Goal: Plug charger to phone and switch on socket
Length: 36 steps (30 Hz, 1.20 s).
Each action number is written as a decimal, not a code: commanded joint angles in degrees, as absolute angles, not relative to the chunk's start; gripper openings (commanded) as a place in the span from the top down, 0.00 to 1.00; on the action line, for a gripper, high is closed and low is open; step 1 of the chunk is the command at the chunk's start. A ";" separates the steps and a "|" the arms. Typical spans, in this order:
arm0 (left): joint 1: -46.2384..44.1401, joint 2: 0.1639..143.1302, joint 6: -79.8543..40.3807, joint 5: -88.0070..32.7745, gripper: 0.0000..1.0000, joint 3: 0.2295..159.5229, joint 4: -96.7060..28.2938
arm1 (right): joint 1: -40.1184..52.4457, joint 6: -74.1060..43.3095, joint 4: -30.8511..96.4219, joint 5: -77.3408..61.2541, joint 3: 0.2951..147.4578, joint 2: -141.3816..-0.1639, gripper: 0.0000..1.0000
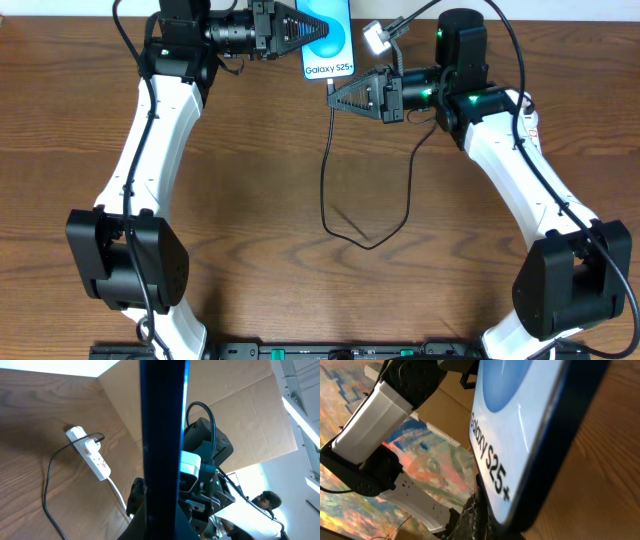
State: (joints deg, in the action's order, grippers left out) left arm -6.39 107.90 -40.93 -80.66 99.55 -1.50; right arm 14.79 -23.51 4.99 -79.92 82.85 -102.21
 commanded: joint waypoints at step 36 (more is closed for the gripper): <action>-6.20 105.97 -42.30 -82.08 0.93 99.81 -0.95 | 14.98 -27.68 2.26 -80.03 83.11 -102.35 0.99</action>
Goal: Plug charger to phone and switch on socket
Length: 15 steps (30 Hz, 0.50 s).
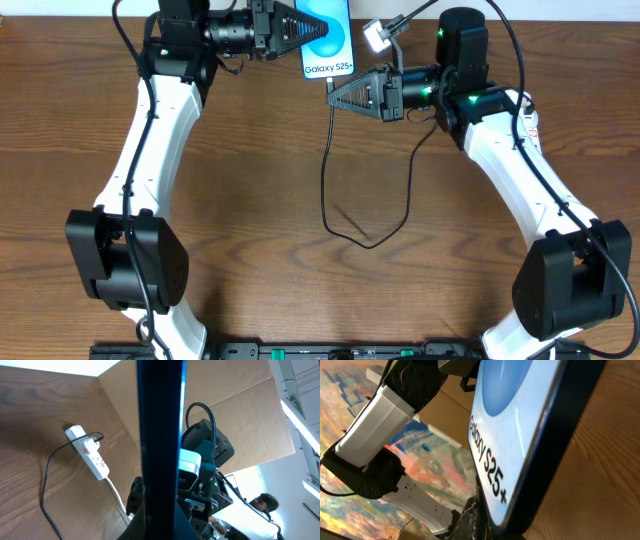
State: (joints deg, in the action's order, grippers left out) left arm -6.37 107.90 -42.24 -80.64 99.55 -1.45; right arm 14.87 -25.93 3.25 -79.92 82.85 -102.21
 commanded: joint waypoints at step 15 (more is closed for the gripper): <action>-6.20 105.97 -42.09 -83.35 0.93 99.81 -0.91 | 15.03 -28.34 2.02 -79.88 83.11 -102.35 0.99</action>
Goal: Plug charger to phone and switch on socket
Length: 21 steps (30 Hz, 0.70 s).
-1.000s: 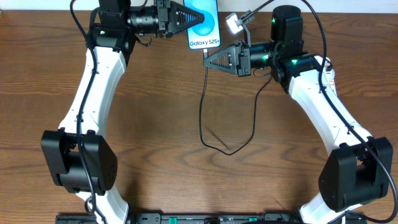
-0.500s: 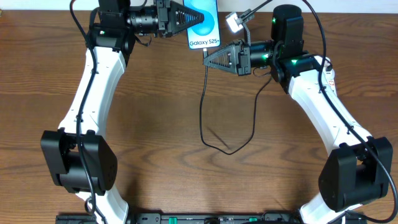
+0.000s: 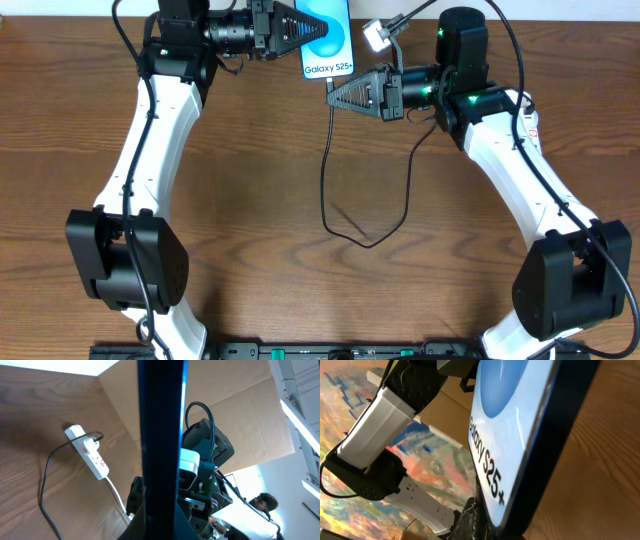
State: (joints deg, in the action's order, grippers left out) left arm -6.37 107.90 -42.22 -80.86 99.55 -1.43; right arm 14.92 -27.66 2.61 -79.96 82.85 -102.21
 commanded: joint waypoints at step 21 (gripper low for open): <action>-6.20 105.97 -41.63 -85.12 0.93 99.81 -0.95 | 14.98 -33.78 -3.95 -79.79 83.11 -102.35 0.99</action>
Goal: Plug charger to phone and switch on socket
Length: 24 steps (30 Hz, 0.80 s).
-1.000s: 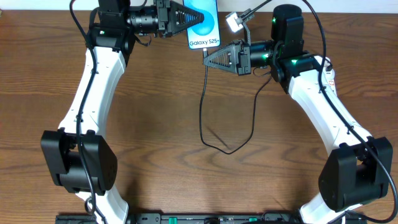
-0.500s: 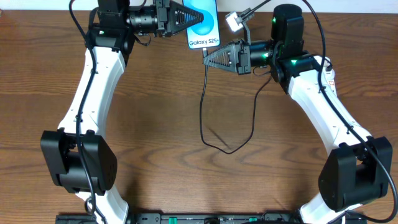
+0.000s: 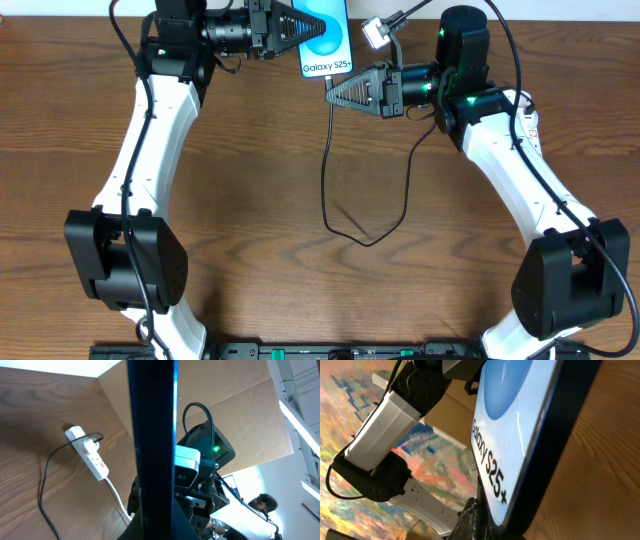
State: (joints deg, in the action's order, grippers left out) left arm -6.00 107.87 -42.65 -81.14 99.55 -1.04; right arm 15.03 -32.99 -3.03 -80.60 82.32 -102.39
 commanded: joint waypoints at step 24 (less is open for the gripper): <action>-6.57 105.97 -40.86 -86.39 0.93 99.81 -0.97 | 15.05 -35.57 -7.57 -76.93 83.11 -102.35 0.98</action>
